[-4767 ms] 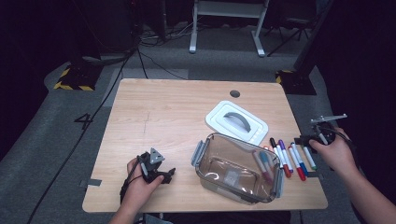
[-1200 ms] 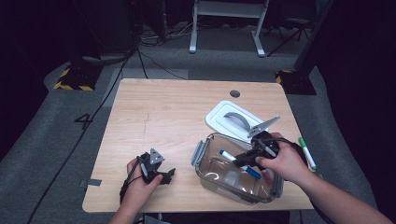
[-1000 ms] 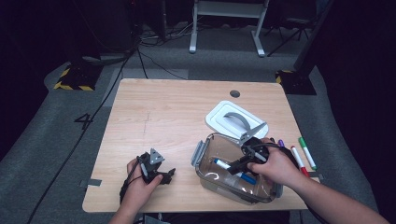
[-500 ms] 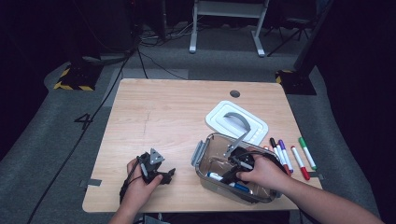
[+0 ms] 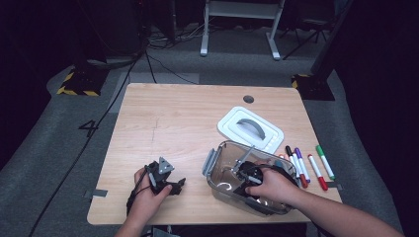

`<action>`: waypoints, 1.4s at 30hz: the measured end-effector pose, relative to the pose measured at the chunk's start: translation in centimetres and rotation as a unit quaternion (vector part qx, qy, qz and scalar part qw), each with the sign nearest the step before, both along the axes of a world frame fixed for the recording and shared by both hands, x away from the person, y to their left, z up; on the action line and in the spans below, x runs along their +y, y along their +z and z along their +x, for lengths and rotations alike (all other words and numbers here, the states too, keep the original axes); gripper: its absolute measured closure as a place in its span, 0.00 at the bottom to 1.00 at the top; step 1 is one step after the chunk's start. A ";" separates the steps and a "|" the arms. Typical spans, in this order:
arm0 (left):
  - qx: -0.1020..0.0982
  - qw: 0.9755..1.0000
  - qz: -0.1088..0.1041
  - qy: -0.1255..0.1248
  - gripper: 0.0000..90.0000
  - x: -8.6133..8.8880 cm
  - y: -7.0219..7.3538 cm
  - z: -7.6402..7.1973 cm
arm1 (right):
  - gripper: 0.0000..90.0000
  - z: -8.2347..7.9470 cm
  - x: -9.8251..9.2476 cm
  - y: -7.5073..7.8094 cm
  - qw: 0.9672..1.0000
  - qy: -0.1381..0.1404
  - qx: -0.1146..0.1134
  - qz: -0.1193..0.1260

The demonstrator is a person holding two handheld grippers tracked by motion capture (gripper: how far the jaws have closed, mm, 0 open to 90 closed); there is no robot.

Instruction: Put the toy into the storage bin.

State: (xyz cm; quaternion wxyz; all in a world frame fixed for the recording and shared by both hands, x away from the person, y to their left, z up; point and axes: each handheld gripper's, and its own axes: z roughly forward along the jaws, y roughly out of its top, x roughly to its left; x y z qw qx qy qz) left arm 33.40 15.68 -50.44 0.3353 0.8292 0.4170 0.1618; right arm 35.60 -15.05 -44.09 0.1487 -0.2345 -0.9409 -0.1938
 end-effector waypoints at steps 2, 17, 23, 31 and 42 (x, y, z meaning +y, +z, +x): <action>-0.001 1.000 -0.001 0.000 0.17 0.0 0.0 0.0 | 0.73 0.1 -0.1 0.0 1.000 -0.007 -0.013 0.013; 0.000 1.000 0.000 0.000 0.17 0.0 0.0 0.0 | 0.66 1.8 -4.6 6.9 0.979 -0.091 -0.146 0.108; -0.001 1.000 -0.001 0.000 0.17 0.0 0.0 0.0 | 0.66 2.9 -8.4 9.0 0.963 -0.145 -0.193 0.116; -0.001 1.000 -0.001 0.000 0.17 0.0 0.0 0.0 | 0.66 4.6 -14.4 10.0 0.939 -0.230 -0.233 0.107; 0.000 1.000 0.000 0.000 0.17 0.0 0.0 0.0 | 0.67 5.9 -22.6 6.8 0.911 -0.333 -0.239 0.051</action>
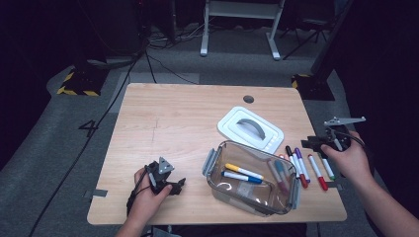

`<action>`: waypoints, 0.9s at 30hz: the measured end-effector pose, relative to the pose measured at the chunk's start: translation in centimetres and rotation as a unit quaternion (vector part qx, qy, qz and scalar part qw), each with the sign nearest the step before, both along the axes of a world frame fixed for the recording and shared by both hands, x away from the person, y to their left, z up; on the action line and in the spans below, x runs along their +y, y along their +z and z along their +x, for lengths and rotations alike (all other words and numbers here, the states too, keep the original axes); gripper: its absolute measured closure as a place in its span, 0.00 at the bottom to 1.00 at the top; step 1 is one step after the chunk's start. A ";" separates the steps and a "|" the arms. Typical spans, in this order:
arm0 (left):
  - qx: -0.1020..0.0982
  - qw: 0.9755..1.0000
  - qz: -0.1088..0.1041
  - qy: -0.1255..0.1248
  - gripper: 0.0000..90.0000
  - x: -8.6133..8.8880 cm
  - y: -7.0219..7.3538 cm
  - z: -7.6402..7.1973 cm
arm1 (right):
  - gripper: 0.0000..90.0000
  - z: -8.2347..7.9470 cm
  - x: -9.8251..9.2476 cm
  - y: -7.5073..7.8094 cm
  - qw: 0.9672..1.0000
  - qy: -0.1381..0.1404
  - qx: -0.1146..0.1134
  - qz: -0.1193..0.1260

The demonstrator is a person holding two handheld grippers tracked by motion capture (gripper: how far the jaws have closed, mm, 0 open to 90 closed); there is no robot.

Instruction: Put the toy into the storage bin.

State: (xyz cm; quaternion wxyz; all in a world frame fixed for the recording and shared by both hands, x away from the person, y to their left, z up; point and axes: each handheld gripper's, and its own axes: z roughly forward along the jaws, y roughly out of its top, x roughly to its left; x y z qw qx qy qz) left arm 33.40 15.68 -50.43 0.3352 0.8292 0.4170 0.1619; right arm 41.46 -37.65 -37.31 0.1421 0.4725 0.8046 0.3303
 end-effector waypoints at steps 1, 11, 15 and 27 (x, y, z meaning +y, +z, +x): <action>0.000 1.000 0.000 0.000 0.17 0.0 0.0 0.0 | 0.67 0.0 -0.6 -0.4 1.000 -0.009 0.004 -0.003; 0.000 1.000 0.000 0.000 0.17 0.0 0.0 0.0 | 0.67 0.3 -4.3 -5.3 0.996 -0.068 0.052 -0.028; 0.000 1.000 0.000 0.000 0.17 0.0 0.0 0.0 | 0.70 0.2 -5.1 -7.1 0.992 -0.082 0.077 -0.050; 0.000 1.000 0.000 0.000 0.17 0.0 0.0 0.0 | 0.80 -0.6 -4.9 -9.6 0.987 -0.087 0.114 -0.073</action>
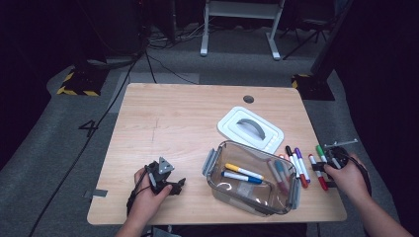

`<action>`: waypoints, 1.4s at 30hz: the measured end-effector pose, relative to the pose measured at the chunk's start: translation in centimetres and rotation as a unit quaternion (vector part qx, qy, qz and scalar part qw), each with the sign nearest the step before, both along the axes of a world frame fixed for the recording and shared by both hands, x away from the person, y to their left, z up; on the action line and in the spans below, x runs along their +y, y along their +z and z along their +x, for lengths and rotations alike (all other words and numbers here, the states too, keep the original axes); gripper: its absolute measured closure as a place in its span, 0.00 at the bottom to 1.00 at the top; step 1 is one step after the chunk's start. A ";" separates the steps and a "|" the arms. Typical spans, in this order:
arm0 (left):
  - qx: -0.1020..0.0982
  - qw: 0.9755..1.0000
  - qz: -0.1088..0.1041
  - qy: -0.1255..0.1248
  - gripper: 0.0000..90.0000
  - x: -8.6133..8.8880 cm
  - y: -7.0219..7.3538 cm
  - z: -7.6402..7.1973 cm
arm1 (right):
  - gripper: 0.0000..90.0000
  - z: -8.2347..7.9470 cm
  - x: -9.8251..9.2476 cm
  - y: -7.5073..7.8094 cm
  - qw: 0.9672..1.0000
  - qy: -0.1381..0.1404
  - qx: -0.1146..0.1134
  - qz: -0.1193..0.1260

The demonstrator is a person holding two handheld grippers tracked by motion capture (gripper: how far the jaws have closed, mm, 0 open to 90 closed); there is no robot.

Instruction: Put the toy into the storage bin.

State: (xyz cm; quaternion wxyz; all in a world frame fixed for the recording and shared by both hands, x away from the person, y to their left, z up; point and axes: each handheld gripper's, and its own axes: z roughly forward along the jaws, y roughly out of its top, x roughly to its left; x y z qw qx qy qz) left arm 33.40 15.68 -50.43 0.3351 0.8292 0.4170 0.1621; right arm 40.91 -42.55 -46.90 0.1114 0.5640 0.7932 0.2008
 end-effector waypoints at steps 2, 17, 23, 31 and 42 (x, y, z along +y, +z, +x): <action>0.000 1.000 0.000 0.000 0.17 0.0 0.0 0.0 | 0.85 0.0 0.1 0.0 1.000 -0.003 0.004 0.009; 0.000 1.000 0.000 0.000 0.17 0.0 0.0 0.0 | 0.85 0.3 0.4 3.9 0.999 0.001 -0.023 0.040; 0.000 1.000 0.000 0.000 0.17 0.0 0.0 0.0 | 0.85 0.1 1.5 7.3 0.997 0.019 -0.046 0.064; 0.000 1.000 0.000 0.000 0.17 0.0 0.0 0.0 | 0.85 -0.5 4.5 11.4 0.991 0.069 -0.072 0.089; 0.000 1.000 0.000 0.000 0.17 0.0 0.0 0.0 | 0.85 -1.6 10.4 15.1 0.977 0.159 -0.075 0.118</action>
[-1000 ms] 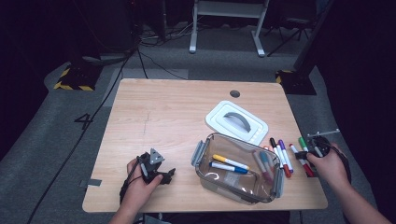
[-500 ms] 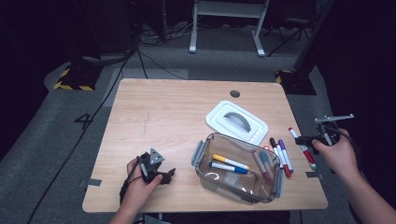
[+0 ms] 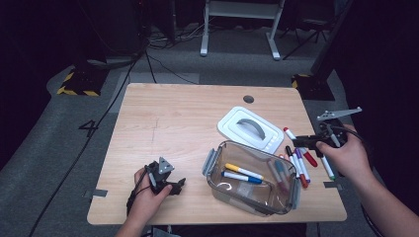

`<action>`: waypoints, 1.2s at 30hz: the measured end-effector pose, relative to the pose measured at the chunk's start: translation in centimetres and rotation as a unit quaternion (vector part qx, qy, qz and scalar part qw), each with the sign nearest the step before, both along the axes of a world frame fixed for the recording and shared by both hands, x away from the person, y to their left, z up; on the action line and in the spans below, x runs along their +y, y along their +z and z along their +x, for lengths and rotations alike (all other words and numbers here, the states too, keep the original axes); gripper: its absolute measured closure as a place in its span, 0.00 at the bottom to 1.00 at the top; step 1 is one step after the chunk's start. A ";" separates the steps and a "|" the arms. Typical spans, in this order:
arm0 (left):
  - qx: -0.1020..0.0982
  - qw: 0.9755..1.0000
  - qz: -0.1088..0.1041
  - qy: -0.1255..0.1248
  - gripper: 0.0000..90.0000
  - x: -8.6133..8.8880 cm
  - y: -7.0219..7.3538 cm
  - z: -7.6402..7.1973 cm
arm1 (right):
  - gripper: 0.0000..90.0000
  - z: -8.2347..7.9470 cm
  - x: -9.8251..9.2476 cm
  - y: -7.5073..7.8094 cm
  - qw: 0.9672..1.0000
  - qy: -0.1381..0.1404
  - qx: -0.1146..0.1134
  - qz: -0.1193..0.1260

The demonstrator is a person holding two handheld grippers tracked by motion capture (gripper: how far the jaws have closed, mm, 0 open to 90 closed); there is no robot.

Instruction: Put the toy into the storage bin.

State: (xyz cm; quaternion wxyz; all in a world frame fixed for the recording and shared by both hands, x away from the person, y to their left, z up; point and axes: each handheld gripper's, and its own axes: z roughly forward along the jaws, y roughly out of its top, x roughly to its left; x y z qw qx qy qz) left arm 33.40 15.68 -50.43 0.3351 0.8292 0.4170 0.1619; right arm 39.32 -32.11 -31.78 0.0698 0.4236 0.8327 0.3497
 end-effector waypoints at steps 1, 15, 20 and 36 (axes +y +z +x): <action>0.000 1.000 0.000 0.000 0.17 0.0 0.0 0.0 | 0.85 -0.1 0.5 0.1 1.000 0.010 0.003 0.004; 0.000 1.000 0.000 0.000 0.17 0.0 0.0 0.0 | 0.85 -1.6 7.2 -0.6 0.992 0.118 0.042 0.020; -0.001 1.000 -0.001 0.000 0.17 0.0 0.0 0.0 | 0.85 -2.0 9.4 -2.1 0.986 0.150 0.064 0.016; -0.001 1.000 -0.001 0.000 0.17 0.0 0.0 0.0 | 0.85 -3.0 14.9 -8.2 0.960 0.229 0.155 -0.039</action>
